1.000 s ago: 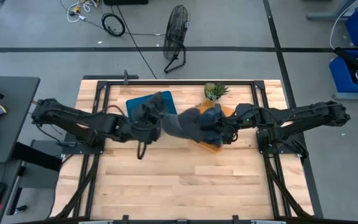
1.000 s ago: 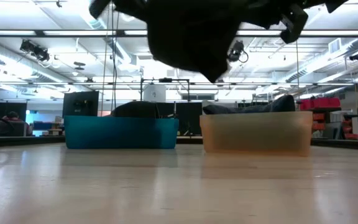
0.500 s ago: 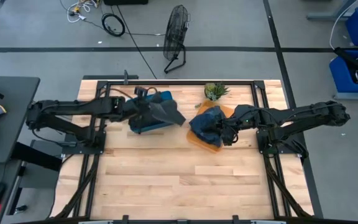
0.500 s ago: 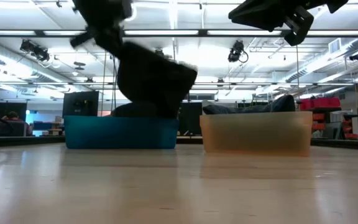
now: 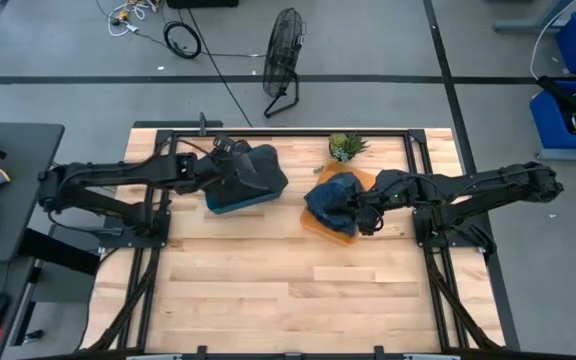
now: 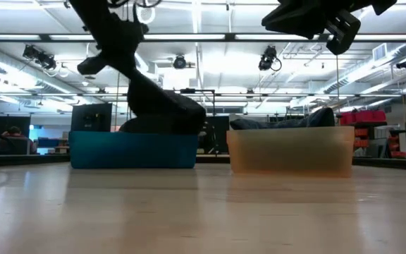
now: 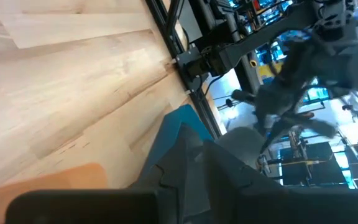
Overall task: Pick & Place hat
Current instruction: Put the black cap into the blue bin
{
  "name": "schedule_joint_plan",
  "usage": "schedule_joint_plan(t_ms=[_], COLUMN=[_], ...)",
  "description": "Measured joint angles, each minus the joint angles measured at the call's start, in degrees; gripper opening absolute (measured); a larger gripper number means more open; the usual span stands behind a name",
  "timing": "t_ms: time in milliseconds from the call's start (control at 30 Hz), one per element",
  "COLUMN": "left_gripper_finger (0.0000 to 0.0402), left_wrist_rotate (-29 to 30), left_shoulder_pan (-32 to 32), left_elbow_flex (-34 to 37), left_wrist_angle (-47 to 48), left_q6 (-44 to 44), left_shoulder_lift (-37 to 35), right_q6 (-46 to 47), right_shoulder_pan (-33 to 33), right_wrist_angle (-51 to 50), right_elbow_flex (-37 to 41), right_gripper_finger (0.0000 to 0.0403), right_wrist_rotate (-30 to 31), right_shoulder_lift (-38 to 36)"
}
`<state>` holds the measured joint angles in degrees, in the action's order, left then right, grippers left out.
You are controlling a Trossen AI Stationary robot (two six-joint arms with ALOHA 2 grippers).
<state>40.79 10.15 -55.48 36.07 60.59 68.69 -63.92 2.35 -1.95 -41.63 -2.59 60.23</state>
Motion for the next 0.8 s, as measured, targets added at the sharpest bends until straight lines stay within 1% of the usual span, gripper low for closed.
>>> schedule_joint_plan(t_ms=[133, 200, 367, 500, 700, 800], left_gripper_finger=[0.0014, 0.0015, 0.0024, 0.0019, 0.0021, 0.0024], left_wrist_rotate=[3.0, 2.9, 2.4, 0.2, -7.2, -7.6], left_shoulder_pan=[-1.1, -1.2, -1.3, -1.3, 0.9, 3.1], left_elbow_flex=[0.0, 0.0, 0.0, 0.0, 0.0, -0.1], left_wrist_angle=[0.5, 2.5, 9.1, 8.0, 4.6, 4.5], left_q6=[4.4, 5.7, 7.6, 7.6, 4.5, 4.3], left_shoulder_lift=[-3.0, -4.4, -5.1, -5.0, -4.9, -3.3], right_q6=[0.1, 0.8, 2.0, 2.0, 2.0, 2.0], right_shoulder_pan=[0.0, 0.0, 0.0, 0.0, 0.0, 0.0], right_wrist_angle=[-0.8, -1.2, -2.1, -2.1, -2.1, -2.3], right_elbow_flex=[0.0, 0.0, 0.0, 0.0, 0.0, 0.0], right_gripper_finger=[0.0055, 0.0055, 0.0055, 0.0055, 0.0055, 0.0055], right_wrist_rotate=[0.0, 0.0, 0.0, 0.0, 0.0, 0.0], right_shoulder_lift=[0.0, 0.0, 0.0, 0.0, 0.0, 0.0])
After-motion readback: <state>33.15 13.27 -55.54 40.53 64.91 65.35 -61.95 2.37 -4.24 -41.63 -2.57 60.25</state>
